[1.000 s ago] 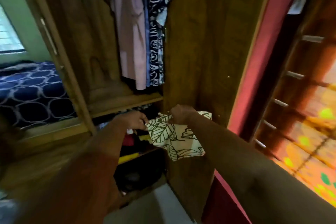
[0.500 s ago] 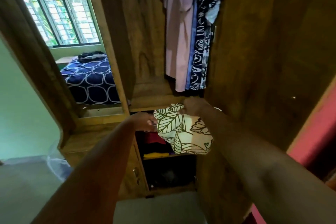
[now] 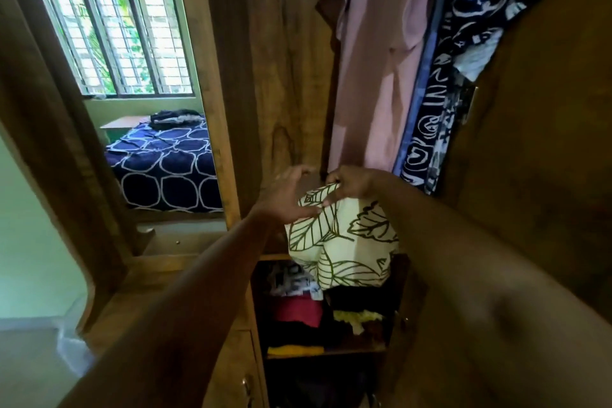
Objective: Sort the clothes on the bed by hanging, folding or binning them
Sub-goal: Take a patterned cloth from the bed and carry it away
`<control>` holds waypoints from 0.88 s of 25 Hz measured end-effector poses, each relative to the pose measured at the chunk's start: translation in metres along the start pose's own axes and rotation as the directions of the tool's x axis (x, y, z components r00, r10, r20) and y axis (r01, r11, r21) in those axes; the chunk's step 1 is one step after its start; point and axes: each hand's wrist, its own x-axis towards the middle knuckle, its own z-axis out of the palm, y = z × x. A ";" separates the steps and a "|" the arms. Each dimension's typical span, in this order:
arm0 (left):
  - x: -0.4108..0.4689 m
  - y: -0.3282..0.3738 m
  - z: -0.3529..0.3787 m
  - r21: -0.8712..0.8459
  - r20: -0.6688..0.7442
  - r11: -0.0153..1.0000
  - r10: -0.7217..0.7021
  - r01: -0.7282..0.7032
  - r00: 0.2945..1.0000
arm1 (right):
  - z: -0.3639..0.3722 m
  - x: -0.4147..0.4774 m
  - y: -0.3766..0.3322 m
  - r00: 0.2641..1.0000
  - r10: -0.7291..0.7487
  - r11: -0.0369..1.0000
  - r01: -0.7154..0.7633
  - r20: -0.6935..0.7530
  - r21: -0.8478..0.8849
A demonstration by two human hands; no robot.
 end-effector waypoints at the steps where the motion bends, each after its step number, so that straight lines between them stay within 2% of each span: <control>1: 0.016 0.003 -0.009 -0.006 0.096 1.000 -0.005 0.005 0.995 | -0.004 0.008 -0.002 0.999 -0.021 1.000 0.021 0.026 0.010; 3: 0.040 0.002 -0.017 -0.020 0.360 0.998 -0.045 0.056 0.932 | -0.011 0.018 -0.006 0.996 -0.048 0.997 0.043 0.077 0.067; 5: 0.064 -0.005 -0.016 0.026 0.536 0.994 -0.106 0.109 0.837 | -0.019 0.030 -0.002 0.992 -0.042 0.992 0.027 0.118 0.124; 9: 0.097 -0.019 -0.015 0.230 0.691 0.931 -0.362 0.285 0.626 | -0.030 0.052 0.020 0.983 0.023 0.996 -0.038 0.181 0.078; 10: 0.103 -0.024 -0.015 0.238 0.680 0.909 -0.407 0.342 0.609 | -0.031 0.058 0.026 0.972 0.062 0.996 -0.075 0.227 0.049; 11: 0.108 -0.029 -0.015 0.237 0.643 0.889 -0.446 0.391 0.623 | -0.031 0.063 0.031 0.954 0.096 0.995 -0.100 0.283 0.002; 13: 0.121 -0.033 -0.019 0.232 0.609 0.891 -0.447 0.391 0.655 | -0.034 0.080 0.039 0.909 0.134 0.990 -0.104 0.395 -0.096; 15: 0.131 -0.035 -0.024 0.256 0.607 0.905 -0.424 0.340 0.672 | -0.040 0.096 0.044 0.859 0.161 0.986 -0.119 0.487 -0.116; 17: 0.141 -0.042 -0.021 0.313 0.544 0.888 -0.458 0.336 0.704 | -0.041 0.109 0.046 0.813 0.165 0.986 -0.142 0.559 -0.084; 19: 0.146 -0.052 -0.016 0.428 0.497 0.863 -0.472 0.268 0.728 | -0.040 0.118 0.044 0.826 0.175 0.983 -0.174 0.536 -0.053; 22: 0.162 -0.084 -0.002 0.578 0.344 0.790 -0.464 0.205 0.816 | -0.033 0.135 0.046 0.887 0.205 0.977 -0.213 0.414 -0.028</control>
